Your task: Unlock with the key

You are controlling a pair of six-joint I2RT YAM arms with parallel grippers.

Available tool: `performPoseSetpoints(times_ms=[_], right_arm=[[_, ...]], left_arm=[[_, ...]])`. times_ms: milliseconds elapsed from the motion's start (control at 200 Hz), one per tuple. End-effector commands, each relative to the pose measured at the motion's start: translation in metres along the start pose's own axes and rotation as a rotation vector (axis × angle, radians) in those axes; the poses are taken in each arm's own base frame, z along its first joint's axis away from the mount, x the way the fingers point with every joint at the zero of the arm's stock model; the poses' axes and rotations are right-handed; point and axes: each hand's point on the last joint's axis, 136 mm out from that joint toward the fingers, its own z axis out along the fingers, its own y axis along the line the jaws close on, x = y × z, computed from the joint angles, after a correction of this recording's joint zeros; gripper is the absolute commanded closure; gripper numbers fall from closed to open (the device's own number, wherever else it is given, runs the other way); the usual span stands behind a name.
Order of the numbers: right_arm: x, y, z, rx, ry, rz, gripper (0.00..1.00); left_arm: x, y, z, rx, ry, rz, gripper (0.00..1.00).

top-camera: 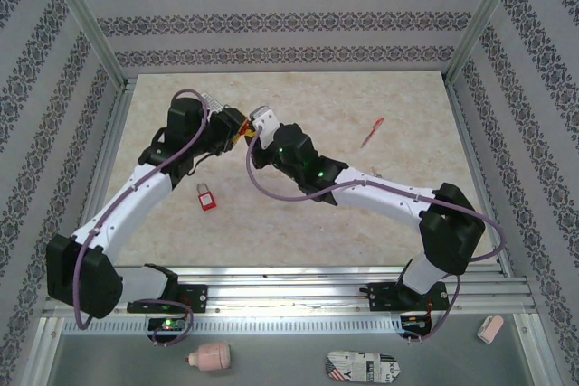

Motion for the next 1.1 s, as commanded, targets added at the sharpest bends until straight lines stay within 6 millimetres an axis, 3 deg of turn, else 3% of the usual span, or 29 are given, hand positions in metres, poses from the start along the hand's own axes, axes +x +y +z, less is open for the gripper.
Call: performPoseSetpoints(times_ms=[0,155,500,620,949,1034,1094], right_arm=[[0.012,0.066,-0.010,-0.155,-0.036,-0.300,1.00],[0.032,0.084,-0.009,-0.156,-0.028,-0.515,1.00],[0.069,0.120,-0.015,-0.199,-0.027,-0.948,1.00],[0.076,0.130,-0.015,-0.230,-0.026,-0.999,1.00],[0.069,0.124,-0.017,-0.196,-0.032,-0.990,1.00],[0.073,0.121,-0.019,-0.191,-0.016,-0.994,0.90],[0.076,0.117,-0.021,-0.179,-0.008,-0.994,0.73]], left_arm=[[0.039,-0.032,-0.006,0.052,0.243,0.074,1.00],[0.045,-0.036,-0.001,-0.002,0.325,0.091,1.00],[0.053,-0.009,-0.007,-0.194,0.423,0.171,1.00],[0.052,-0.011,-0.009,-0.209,0.424,0.194,1.00],[0.050,-0.004,-0.019,-0.252,0.399,0.269,1.00],[0.047,-0.004,-0.021,-0.260,0.381,0.296,1.00],[0.046,-0.004,-0.021,-0.257,0.375,0.305,1.00]])
